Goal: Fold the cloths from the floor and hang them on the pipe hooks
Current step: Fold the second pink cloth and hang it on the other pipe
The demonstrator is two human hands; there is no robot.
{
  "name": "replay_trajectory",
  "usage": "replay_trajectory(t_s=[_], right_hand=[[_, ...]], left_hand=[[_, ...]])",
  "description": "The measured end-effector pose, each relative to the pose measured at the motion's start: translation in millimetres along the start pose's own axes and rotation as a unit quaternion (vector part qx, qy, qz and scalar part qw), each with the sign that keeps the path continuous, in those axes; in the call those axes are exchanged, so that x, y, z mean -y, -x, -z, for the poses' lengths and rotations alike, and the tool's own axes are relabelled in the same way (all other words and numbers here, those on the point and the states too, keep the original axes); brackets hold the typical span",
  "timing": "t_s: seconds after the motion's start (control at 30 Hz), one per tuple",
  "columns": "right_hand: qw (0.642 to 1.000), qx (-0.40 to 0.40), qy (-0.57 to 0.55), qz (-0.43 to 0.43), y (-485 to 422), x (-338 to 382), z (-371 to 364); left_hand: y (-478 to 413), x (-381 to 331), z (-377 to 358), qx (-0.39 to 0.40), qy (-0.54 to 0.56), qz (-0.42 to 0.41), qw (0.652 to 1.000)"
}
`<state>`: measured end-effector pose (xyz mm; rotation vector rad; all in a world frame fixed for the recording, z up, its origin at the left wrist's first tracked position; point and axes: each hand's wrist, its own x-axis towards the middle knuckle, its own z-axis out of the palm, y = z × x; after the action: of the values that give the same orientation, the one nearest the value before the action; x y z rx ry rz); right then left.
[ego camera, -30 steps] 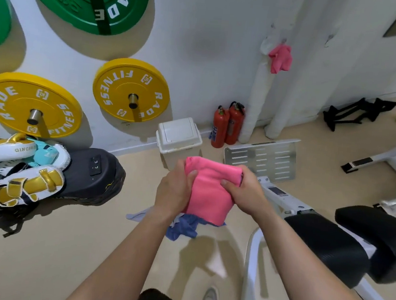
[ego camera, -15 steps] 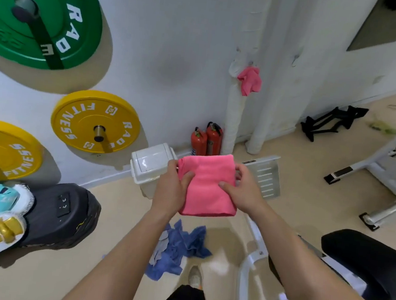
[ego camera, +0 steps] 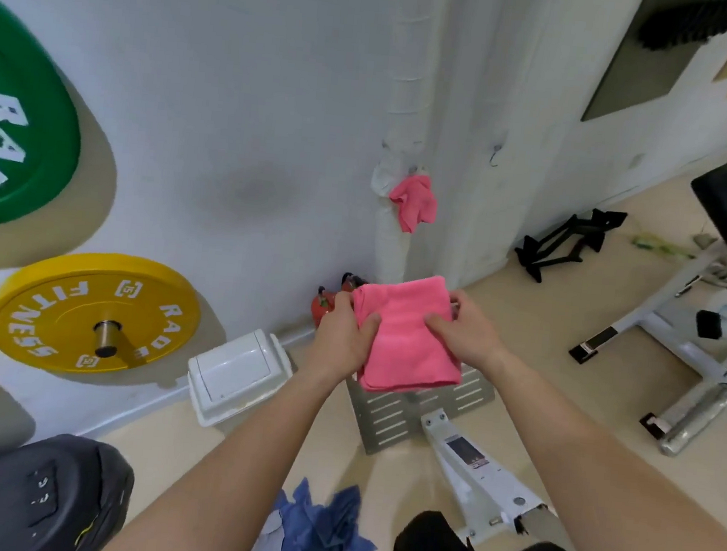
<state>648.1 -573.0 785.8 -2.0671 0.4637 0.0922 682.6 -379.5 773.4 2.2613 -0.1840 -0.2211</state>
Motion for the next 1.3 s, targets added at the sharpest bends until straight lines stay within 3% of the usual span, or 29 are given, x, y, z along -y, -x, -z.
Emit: replay_trajectory(t_s=[0.3,0.7,0.97,1.3], right_hand=[[0.999,-0.030,-0.025,-0.005,-173.6,-18.8,82.9],[0.997,-0.072,-0.001,-0.036,-482.5,-89.3,216.3],[0.993,-0.110,-0.031,0.013,-637.7,-105.1,235.9],[0.992,-0.105,-0.066,-0.011,-700.4,-145.5,221.4]], left_hand=[[-174.5,-81.6,-65.9,0.030,0.037,0.014,0.999],[-450.9,-183.5,-241.7,0.011,0.073,0.078,0.994],[-591.5,-184.2,-305.1,-0.060,0.118,0.083,0.988],[-650.8,-155.7,-347.9,-0.087,0.174,0.104,0.975]])
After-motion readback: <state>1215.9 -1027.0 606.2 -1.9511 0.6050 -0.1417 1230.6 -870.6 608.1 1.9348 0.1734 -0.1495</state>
